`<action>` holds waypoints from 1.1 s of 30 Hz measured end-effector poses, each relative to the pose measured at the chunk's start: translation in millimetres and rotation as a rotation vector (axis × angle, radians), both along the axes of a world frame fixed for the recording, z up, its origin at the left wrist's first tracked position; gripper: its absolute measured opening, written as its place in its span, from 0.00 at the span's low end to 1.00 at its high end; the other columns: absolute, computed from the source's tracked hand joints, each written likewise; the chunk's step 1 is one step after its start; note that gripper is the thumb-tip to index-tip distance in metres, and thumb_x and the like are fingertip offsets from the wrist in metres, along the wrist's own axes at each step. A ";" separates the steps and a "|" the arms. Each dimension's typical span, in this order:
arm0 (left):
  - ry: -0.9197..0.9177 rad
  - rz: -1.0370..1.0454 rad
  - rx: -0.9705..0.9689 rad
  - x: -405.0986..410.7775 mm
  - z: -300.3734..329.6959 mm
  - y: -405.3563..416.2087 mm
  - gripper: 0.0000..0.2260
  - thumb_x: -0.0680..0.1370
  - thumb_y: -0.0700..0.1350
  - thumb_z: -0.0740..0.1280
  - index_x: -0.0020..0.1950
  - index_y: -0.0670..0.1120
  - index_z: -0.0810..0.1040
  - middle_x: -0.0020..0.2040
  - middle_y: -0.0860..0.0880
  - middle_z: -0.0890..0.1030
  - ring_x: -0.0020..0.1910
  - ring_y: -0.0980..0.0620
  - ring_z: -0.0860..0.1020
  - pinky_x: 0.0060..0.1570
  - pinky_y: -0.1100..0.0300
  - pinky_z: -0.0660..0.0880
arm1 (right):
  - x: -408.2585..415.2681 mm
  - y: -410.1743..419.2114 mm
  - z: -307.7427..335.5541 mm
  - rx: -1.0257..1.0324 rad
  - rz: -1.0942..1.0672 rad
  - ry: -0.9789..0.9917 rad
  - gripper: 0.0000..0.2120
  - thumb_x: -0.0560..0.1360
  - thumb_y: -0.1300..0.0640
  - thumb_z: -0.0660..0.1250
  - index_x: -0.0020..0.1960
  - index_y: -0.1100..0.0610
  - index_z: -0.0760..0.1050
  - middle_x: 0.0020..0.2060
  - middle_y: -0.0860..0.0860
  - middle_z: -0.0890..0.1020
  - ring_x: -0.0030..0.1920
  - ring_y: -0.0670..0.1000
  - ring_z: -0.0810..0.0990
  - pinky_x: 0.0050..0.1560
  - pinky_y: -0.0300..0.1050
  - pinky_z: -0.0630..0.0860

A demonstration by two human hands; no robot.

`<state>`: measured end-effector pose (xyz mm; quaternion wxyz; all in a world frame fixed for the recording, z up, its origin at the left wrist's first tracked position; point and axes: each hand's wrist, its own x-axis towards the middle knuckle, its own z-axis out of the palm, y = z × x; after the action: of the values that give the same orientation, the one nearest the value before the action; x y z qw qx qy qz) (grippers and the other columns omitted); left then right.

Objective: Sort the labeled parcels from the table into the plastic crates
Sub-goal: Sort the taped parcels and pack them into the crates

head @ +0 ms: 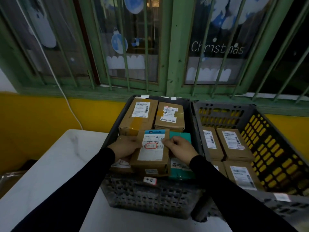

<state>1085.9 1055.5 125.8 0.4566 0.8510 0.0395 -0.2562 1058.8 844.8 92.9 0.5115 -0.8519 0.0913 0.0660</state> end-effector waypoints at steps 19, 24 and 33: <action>-0.269 -0.205 0.296 -5.1 -4.7 -22.8 0.17 0.78 0.55 0.68 0.63 0.50 0.77 0.61 0.50 0.79 0.51 0.56 0.75 0.51 0.63 0.74 | 4.9 -15.5 -9.8 -0.411 0.079 0.051 0.18 0.77 0.38 0.64 0.39 0.52 0.69 0.35 0.49 0.74 0.36 0.47 0.72 0.33 0.42 0.66; -0.212 -0.284 0.383 -2.6 -8.7 -22.8 0.20 0.78 0.57 0.66 0.66 0.49 0.73 0.64 0.49 0.78 0.59 0.50 0.77 0.58 0.57 0.75 | 4.2 -16.2 -17.5 -0.332 0.040 0.035 0.22 0.75 0.40 0.68 0.62 0.52 0.71 0.56 0.49 0.78 0.52 0.51 0.79 0.48 0.44 0.75; -0.469 -0.390 0.639 -7.1 -25.7 -16.8 0.32 0.78 0.62 0.63 0.77 0.50 0.59 0.75 0.47 0.65 0.69 0.47 0.69 0.64 0.53 0.68 | 4.8 -7.8 -29.2 -0.497 0.195 -0.099 0.33 0.79 0.41 0.61 0.80 0.48 0.54 0.76 0.53 0.61 0.73 0.55 0.64 0.72 0.45 0.63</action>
<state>1078.8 1038.7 100.2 0.1102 0.9762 -0.1492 -0.1126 1063.5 837.0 63.7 0.2815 -0.9583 -0.0031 0.0489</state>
